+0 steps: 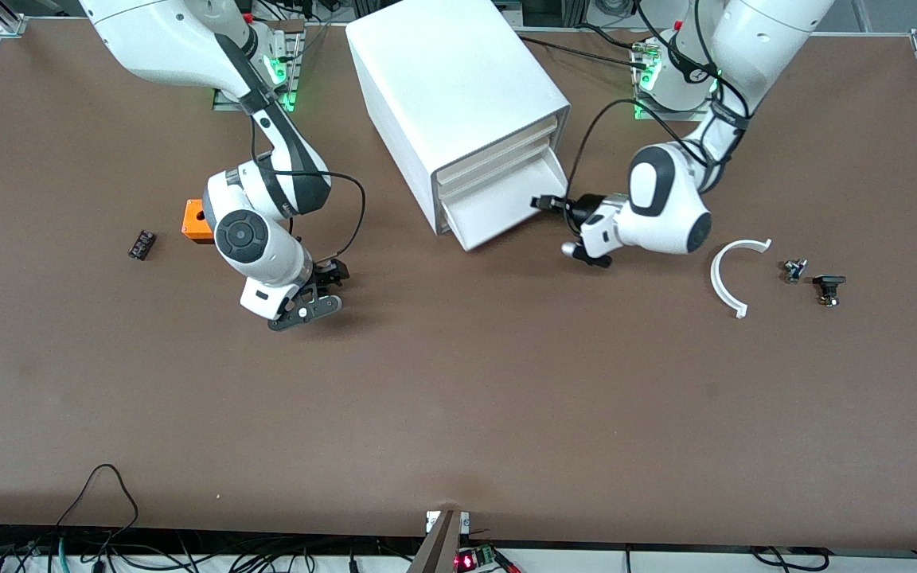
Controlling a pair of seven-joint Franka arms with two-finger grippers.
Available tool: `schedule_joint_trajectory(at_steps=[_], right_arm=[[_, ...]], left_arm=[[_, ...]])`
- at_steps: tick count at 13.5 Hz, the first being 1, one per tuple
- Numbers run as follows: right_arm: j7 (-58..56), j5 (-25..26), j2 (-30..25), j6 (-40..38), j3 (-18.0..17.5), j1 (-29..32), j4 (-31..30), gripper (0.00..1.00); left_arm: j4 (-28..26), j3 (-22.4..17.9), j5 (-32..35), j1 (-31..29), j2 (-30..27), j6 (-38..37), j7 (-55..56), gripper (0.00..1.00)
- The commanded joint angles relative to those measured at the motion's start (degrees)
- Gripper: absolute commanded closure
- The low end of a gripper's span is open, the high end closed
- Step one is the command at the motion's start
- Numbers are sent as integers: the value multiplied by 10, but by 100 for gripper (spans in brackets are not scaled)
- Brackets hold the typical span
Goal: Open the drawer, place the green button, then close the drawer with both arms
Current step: 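Pull the bottom drawer open with the left gripper while the right gripper descends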
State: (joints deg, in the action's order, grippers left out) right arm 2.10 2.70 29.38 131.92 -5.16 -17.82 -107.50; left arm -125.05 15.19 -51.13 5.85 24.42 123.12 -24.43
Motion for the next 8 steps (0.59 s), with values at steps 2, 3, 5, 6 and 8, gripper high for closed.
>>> schedule_joint_trajectory(at_steps=[2, 3, 5, 6, 8], right_arm=[[-12, 13, -6, 96, 0, 2, -66, 0], [-11, 13, -6, 116, 0, 5, -81, 0], [1, 11, -6, 124, 0, 9, -92, 0], [6, 8, -6, 124, 0, 11, -94, 0], [18, 8, -4, 124, 0, 16, -99, 0]], left_arm=[[16, -46, 82, -13, 5, 35, 6, 61], [17, -46, 83, -19, -2, 34, 5, 3], [16, -45, 83, -20, -17, 32, 10, 0], [17, -45, 83, -20, -30, 34, 10, 0], [22, -46, 95, -40, -73, 42, 10, 0]])
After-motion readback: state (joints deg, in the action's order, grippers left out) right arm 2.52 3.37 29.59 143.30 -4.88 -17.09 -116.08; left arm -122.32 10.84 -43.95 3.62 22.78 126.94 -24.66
